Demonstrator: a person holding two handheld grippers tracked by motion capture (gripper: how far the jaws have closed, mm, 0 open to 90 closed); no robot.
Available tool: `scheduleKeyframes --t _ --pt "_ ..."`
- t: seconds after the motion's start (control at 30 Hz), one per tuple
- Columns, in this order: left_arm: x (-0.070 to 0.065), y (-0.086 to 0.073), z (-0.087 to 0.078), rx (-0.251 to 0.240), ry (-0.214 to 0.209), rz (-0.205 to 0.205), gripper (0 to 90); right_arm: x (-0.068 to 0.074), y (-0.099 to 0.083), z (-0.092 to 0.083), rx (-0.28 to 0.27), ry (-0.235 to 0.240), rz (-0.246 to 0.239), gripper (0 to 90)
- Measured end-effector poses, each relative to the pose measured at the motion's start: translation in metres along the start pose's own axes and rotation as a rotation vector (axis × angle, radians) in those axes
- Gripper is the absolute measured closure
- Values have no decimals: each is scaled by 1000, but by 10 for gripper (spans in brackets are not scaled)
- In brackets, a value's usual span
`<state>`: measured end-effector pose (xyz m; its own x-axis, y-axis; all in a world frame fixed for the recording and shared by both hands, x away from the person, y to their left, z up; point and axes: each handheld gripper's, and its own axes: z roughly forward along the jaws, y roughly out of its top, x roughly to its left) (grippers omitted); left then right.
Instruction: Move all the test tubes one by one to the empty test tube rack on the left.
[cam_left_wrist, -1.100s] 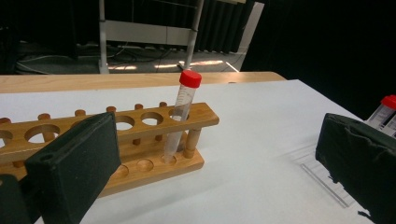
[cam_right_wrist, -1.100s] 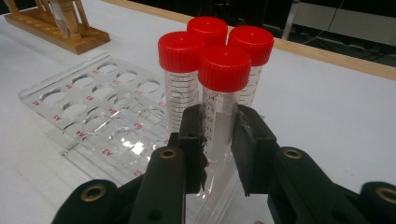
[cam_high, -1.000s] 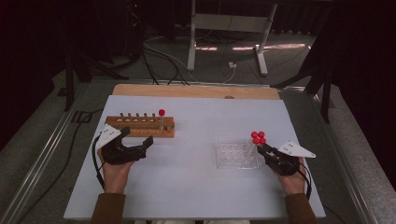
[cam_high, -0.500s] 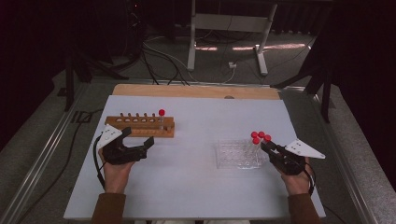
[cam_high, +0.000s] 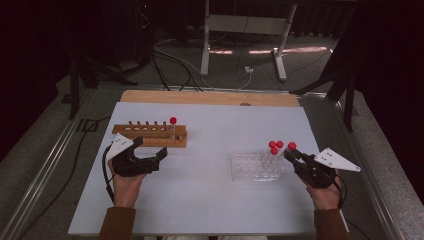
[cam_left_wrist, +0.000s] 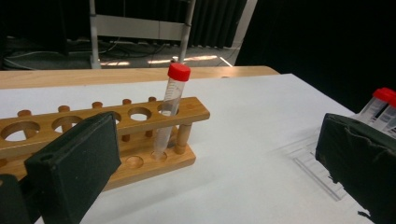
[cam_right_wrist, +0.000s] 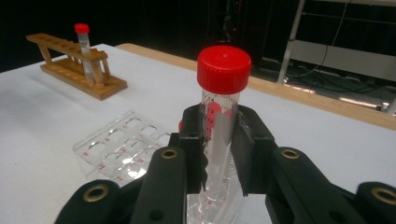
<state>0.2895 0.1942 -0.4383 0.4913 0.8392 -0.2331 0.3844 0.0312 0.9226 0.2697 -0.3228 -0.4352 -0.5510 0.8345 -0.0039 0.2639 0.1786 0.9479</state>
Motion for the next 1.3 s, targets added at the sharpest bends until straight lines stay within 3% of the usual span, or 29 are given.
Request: scheduleKeyframes --t 0.07,0.27,0.47,0.7,0.9,1.3 --pt "-2 2 -1 -10 -15 -10 6 1 1 -2 -3 9 2 744" --pt "-14 8 0 -19 -51 14 6 9 6 -5 -6 43 -10 744" --pt "-25 13 2 4 -66 25 6 17 11 -4 -12 101 -5 744" --pt "-50 23 9 16 -129 45 8 25 12 1 -11 159 13 744" --pt "-77 34 19 5 -209 91 26 37 13 9 4 207 12 744" --pt "-113 38 45 33 -296 134 25 65 19 25 26 307 11 744"
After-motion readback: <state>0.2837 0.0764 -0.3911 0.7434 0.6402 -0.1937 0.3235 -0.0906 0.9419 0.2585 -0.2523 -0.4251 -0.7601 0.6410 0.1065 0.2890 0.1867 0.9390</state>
